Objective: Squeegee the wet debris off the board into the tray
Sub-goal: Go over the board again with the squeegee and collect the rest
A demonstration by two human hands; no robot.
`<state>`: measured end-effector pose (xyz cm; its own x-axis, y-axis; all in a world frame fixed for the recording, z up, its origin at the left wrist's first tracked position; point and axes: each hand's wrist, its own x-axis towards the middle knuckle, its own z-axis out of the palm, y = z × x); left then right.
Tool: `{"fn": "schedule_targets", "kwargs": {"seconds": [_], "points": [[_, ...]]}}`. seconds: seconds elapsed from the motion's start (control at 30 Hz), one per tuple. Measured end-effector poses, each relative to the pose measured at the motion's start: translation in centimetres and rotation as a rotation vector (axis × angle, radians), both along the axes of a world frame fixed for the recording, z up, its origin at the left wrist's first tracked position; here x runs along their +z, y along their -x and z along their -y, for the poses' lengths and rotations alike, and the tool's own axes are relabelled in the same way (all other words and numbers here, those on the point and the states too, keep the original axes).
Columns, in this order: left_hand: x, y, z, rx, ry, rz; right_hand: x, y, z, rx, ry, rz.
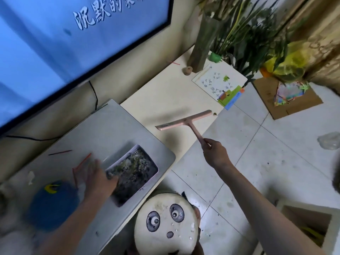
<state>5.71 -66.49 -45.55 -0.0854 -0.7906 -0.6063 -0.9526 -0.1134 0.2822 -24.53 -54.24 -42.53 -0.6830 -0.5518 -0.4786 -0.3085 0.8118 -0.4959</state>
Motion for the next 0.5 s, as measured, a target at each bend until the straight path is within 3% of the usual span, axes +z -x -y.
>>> {"fn": "schedule_targets", "kwargs": {"seconds": [0.07,0.27,0.5], "points": [[0.8,2.3,0.0,-0.130,0.136,0.096,-1.2,1.6,1.8,0.050,-0.001,0.039],[-0.3,10.0,-0.7,-0.424,0.252,0.087,-6.8,4.7,6.2,0.218,0.019,0.118],[-4.1,18.1,-1.6,-0.604,0.382,0.187,-13.3,7.9,9.4,0.330,0.082,0.205]]}}
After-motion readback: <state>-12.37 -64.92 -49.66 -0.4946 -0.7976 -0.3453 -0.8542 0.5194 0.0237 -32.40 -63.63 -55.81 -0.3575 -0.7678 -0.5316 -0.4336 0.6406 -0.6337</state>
